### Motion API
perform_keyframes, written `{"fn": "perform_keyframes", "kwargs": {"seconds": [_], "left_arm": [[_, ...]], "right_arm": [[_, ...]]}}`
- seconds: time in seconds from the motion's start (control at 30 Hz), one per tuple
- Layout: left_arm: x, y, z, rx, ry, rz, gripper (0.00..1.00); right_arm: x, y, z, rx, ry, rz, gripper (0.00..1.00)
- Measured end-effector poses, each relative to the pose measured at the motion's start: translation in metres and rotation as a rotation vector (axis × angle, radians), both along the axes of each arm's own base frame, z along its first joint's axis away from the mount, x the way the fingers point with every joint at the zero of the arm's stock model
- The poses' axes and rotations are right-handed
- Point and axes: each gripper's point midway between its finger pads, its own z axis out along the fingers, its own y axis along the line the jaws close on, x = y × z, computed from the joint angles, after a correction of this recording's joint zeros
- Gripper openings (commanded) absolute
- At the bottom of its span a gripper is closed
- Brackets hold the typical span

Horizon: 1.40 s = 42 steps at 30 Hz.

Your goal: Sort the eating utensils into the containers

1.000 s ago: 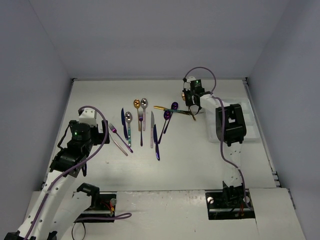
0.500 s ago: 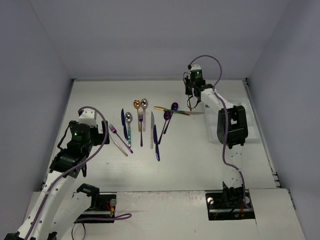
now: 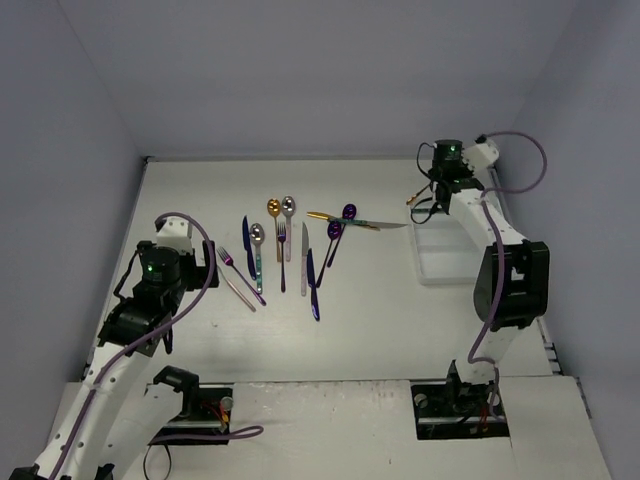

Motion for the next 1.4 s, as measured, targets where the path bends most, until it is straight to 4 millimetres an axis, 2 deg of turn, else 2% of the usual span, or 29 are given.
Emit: {"fn": "perform_keyframes", "kwargs": {"seconds": [0.07,0.17,0.3,0.47,0.67,0.83,1.03,1.1,1.2,1.4], "left_arm": [[0.000,0.000,0.000,0.000,-0.001,0.000,0.92],[0.000,0.000,0.000,0.000,-0.001,0.000,0.92],[0.000,0.000,0.000,0.001,-0.001,0.002,0.92],[0.000,0.001,0.000,0.002,-0.001,0.004,0.92],[0.000,0.001,0.000,0.002,-0.001,0.003,0.92],[0.000,0.001,-0.001,0.003,0.004,0.003,0.92],[0.001,0.001,-0.001,0.003,0.005,0.003,0.92],[0.001,0.001,-0.001,0.004,0.006,0.004,0.92],[0.001,0.000,-0.002,0.005,0.009,0.004,0.92],[0.002,0.000,-0.004,0.007,0.016,0.004,0.92]], "right_arm": [[-0.009,-0.025,-0.015,0.041,0.005,-0.106,0.00],[-0.016,-0.041,-0.027,0.085,-0.002,-0.203,0.00],[-0.011,-0.046,-0.038,0.136,-0.030,-0.274,0.00],[-0.001,-0.048,-0.070,0.180,-0.014,-0.325,0.00],[0.000,-0.051,-0.102,0.203,0.016,-0.375,0.00],[-0.001,-0.058,-0.113,0.217,0.021,-0.406,0.00],[-0.004,-0.083,-0.123,0.226,0.023,-0.464,0.01],[-0.006,-0.089,-0.126,0.228,0.027,-0.479,0.07],[-0.008,-0.098,-0.131,0.226,0.034,-0.494,0.26],[-0.005,-0.094,-0.132,0.235,0.048,-0.461,0.45]]}}
